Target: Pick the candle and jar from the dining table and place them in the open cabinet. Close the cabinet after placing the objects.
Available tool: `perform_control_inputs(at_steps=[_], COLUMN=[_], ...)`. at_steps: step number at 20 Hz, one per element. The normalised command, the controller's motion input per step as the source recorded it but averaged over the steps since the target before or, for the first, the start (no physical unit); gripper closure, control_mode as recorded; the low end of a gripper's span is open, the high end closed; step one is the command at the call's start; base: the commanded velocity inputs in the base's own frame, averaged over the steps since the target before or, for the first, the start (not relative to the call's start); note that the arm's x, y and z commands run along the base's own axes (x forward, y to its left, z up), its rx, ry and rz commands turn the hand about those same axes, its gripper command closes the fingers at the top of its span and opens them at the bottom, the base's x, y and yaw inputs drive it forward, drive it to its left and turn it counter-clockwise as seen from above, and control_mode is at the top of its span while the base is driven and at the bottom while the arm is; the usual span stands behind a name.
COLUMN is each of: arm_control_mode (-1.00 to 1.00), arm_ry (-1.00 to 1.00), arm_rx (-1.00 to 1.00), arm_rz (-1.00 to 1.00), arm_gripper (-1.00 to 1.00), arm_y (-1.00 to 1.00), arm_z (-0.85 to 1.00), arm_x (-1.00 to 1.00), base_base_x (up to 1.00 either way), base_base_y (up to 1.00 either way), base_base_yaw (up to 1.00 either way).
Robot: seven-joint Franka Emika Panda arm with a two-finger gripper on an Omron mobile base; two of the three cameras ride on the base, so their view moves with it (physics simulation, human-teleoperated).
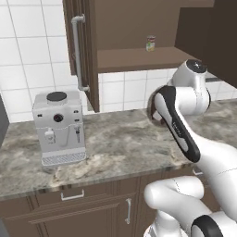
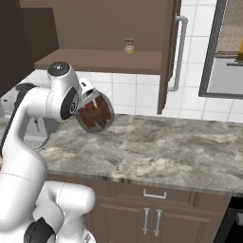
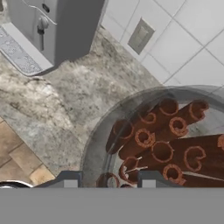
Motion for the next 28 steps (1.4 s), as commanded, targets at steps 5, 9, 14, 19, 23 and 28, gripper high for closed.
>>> perform_control_inputs(at_steps=[5, 9, 14, 19, 23, 28], arm_control_mode=[-1.00, -1.00, -1.00, -1.00, -1.00, -1.00], arm_ry=[-0.11, -0.11, -0.10, -0.08, -0.05, -0.04], arm_rx=[-0.06, -0.05, -0.07, -0.06, -0.03, -0.02], arm_rz=[0.00, -0.01, -0.03, -0.04, -0.06, -0.04], arm_gripper=[1.00, 1.00, 1.00, 1.00, 1.00, 1.00], arm_y=[0.00, 0.00, -0.01, -0.11, -0.18, -0.15], arm_z=[0.61, 0.56, 0.50, 0.37, 0.41, 0.37], arm_x=[0.00, 0.07, 0.19, 0.35, 0.39, 0.48], base_base_x=[0.00, 0.00, 0.00, 0.00, 0.00, 0.00], base_base_y=[0.00, 0.00, 0.00, 0.00, 0.00, 0.00], base_base_yaw=[0.00, 0.00, 0.00, 0.00, 0.00, 0.00])
